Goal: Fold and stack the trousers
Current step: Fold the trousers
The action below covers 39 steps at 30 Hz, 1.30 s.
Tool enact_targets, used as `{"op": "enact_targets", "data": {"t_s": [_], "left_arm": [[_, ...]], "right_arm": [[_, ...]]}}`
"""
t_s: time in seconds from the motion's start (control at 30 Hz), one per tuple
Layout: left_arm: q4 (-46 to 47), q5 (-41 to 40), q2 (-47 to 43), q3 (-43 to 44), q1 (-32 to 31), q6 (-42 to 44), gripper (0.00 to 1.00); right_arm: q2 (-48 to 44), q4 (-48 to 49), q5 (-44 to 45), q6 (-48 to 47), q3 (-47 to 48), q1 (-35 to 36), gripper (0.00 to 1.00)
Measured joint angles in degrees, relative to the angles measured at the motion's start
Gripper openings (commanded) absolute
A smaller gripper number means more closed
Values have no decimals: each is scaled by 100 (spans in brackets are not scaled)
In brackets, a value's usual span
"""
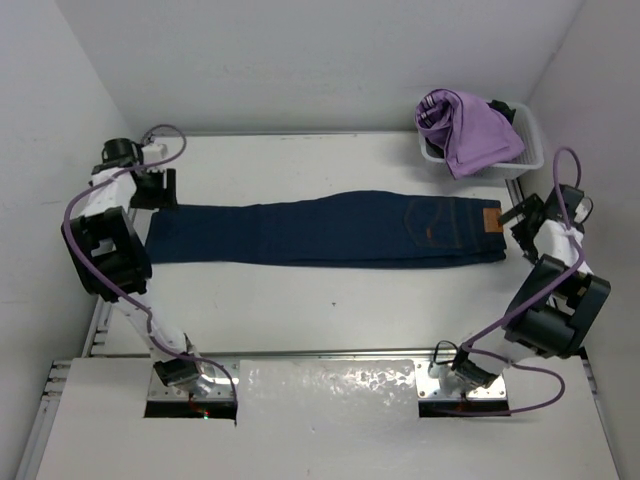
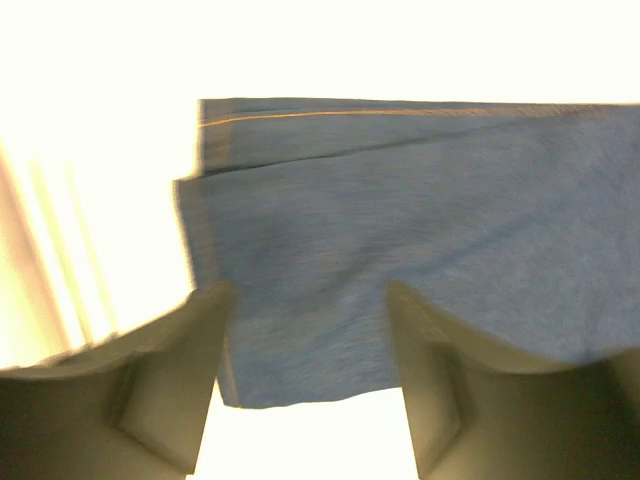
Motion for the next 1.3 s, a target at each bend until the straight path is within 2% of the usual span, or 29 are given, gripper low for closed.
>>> {"op": "enact_targets", "data": {"t_s": [0.27, 0.37, 0.53, 0.73, 0.93, 1.0, 1.03, 1.07, 1.13, 1.17, 1.3], "left_arm": [[24, -367, -4, 28, 966, -566, 71], [98, -551, 87, -184, 1016, -739, 76], [168, -422, 586, -219, 1088, -868, 82], [243, -90, 844, -210, 1110, -815, 82], [363, -160, 894, -256, 966, -688, 60], [409, -92, 872, -321, 960, -667, 48], [431, -33, 859, -367, 951, -621, 41], [455, 37, 844, -402, 944, -588, 22], [481, 190, 824, -466, 916, -562, 4], [483, 302, 828, -470, 905, -562, 0], [450, 623, 850, -444, 887, -553, 0]], "right_arm": [[308, -168, -168, 264, -507, -4, 99], [308, -140, -179, 247, -507, -4, 98], [295, -52, -293, 179, -575, -11, 97], [162, 4, -313, 81, -831, -11, 97], [-31, 2, -297, 20, -898, -11, 97], [-87, 4, -284, -4, -898, -11, 97], [-127, 7, -275, -20, -898, -11, 97], [-149, 9, -267, -37, -898, -11, 97], [-173, 11, -260, -57, -898, -11, 97], [-177, 13, -260, -63, -898, -11, 97], [-181, 13, -262, -127, -898, -11, 96]]}}
